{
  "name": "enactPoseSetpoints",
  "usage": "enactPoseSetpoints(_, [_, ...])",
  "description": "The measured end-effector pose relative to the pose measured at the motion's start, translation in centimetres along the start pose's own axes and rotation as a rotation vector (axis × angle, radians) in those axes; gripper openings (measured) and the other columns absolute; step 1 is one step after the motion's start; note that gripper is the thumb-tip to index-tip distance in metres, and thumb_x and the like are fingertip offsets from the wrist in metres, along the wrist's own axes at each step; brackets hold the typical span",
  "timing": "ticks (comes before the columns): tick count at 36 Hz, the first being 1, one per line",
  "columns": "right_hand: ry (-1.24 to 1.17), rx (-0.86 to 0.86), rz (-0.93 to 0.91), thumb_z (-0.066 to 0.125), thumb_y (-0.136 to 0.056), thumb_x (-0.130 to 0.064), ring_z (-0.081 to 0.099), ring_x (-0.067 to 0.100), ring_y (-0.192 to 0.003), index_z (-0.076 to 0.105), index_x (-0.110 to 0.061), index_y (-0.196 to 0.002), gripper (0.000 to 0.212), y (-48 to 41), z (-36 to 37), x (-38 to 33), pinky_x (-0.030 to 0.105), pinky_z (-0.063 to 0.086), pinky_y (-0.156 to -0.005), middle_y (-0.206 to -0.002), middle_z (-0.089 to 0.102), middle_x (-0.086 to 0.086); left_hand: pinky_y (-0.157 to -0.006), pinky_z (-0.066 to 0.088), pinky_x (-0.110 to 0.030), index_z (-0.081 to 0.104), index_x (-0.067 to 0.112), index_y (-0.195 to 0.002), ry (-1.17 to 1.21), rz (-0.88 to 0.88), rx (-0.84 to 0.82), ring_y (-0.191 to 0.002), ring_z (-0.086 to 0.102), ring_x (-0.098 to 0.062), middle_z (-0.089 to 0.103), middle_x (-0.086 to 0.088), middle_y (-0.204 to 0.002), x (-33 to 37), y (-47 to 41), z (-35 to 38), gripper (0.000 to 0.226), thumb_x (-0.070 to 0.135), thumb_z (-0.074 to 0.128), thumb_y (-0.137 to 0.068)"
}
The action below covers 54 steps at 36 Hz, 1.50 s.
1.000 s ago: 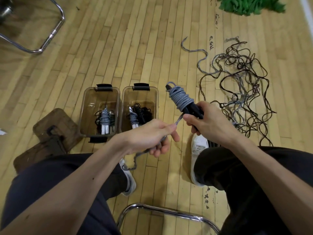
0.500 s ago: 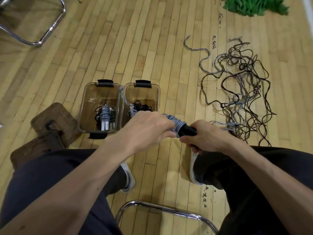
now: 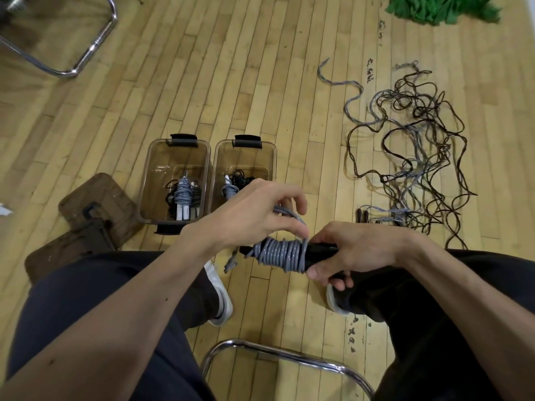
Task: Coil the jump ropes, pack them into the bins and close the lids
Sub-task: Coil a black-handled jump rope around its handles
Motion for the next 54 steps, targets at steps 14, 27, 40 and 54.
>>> enactPoseSetpoints(14, [-0.22, -0.09, -0.294, 0.071, -0.088, -0.008, 0.06, 0.015, -0.068, 0.064, -0.007, -0.111, 0.024, 1.5, 0.1, -2.6, 0.024, 0.053, -0.06, -0.083, 0.063, 0.003, -0.06, 0.053, -0.021, 0.072, 0.012, -0.083, 0.515, -0.182, -0.144, -0.067, 0.065, -0.014, 0.072, -0.002, -0.075, -0.4, 0.0, -0.4, 0.01, 0.022, 0.07, -0.083])
enactPoseSetpoints(27, [-0.493, 0.147, -0.28, 0.073, -0.079, -0.004, 0.063, 0.012, -0.065, 0.063, -0.003, -0.104, 0.026, 1.6, -1.9, -2.8, 0.02, 0.054, -0.059, -0.08, 0.069, 0.006, -0.052, 0.046, -0.017, 0.056, -0.003, -0.114, 0.583, -0.398, -0.019, -0.061, 0.053, -0.003, 0.057, -0.005, -0.085, -3.3, -0.1, 0.4, 0.017, 0.004, 0.045, -0.102])
enactPoseSetpoints(40, [-0.504, 0.538, -0.196, 0.074, -0.087, -0.006, 0.065, 0.013, -0.067, 0.057, 0.0, -0.118, 0.036, 1.1, -4.3, -1.2, 0.023, 0.056, -0.063, -0.078, 0.071, 0.003, -0.051, 0.048, -0.022, 0.062, 0.014, -0.105, 0.561, -0.377, -0.11, -0.059, 0.06, -0.014, 0.065, -0.006, -0.083, -1.5, 0.0, 2.3, 0.024, 0.017, 0.038, -0.108])
enactPoseSetpoints(54, [-0.255, 0.843, 0.036, 0.075, -0.09, -0.018, 0.062, 0.001, -0.051, 0.048, -0.013, -0.109, 0.033, 1.8, -6.6, 1.2, 0.014, 0.048, -0.048, -0.086, 0.069, 0.007, -0.055, 0.041, -0.011, 0.068, 0.014, -0.118, 0.202, -0.33, -0.223, -0.049, 0.049, 0.002, 0.058, 0.006, -0.062, -1.2, 0.4, 2.5, 0.029, 0.031, 0.049, -0.105])
Point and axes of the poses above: each hand's wrist, its own y-axis away from the middle knuckle, its own z-axis out of the palm, x = y × z, the point moved 7 cm from there along -y, towards the middle knuckle
